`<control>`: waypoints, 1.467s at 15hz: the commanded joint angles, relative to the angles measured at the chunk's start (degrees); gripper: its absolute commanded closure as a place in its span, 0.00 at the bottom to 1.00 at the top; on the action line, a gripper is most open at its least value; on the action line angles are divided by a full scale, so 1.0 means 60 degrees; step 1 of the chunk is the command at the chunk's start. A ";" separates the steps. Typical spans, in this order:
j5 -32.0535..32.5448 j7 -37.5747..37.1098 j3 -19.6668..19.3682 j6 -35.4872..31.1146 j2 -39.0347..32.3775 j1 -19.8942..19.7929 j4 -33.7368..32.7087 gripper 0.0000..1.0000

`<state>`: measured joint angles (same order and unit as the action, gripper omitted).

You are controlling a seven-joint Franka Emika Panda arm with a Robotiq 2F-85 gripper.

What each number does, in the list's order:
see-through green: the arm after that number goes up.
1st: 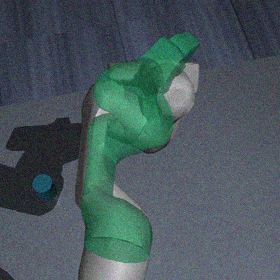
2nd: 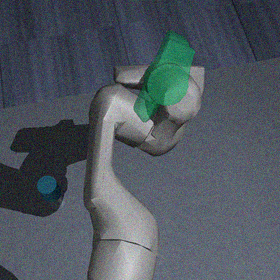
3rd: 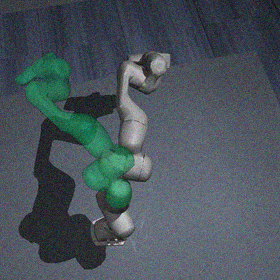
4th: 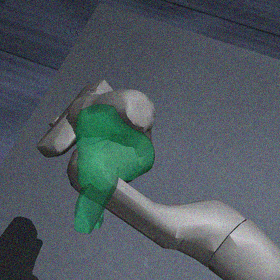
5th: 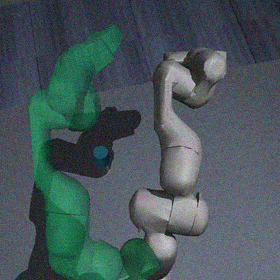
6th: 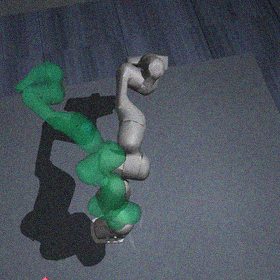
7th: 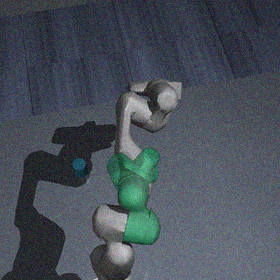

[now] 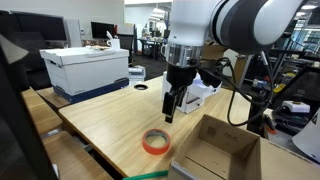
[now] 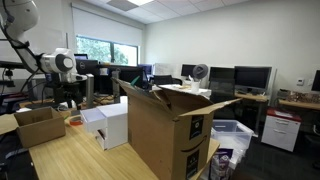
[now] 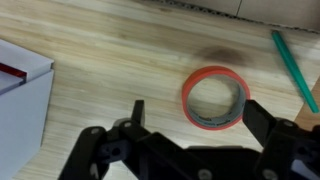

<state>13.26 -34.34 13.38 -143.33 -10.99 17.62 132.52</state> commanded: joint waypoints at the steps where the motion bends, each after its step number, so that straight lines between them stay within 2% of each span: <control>1: 0.0188 -0.0161 -0.0244 -0.0099 -0.0456 0.0315 -0.0335 0.00; 8: 0.0043 -0.0046 -0.0568 -0.0471 -0.1236 0.0665 -0.0768 0.00; 22: -0.0077 0.0060 -0.0697 -0.0346 -0.1257 0.0756 -0.0841 0.00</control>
<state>13.24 -34.34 9.85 -145.14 -18.16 21.26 127.84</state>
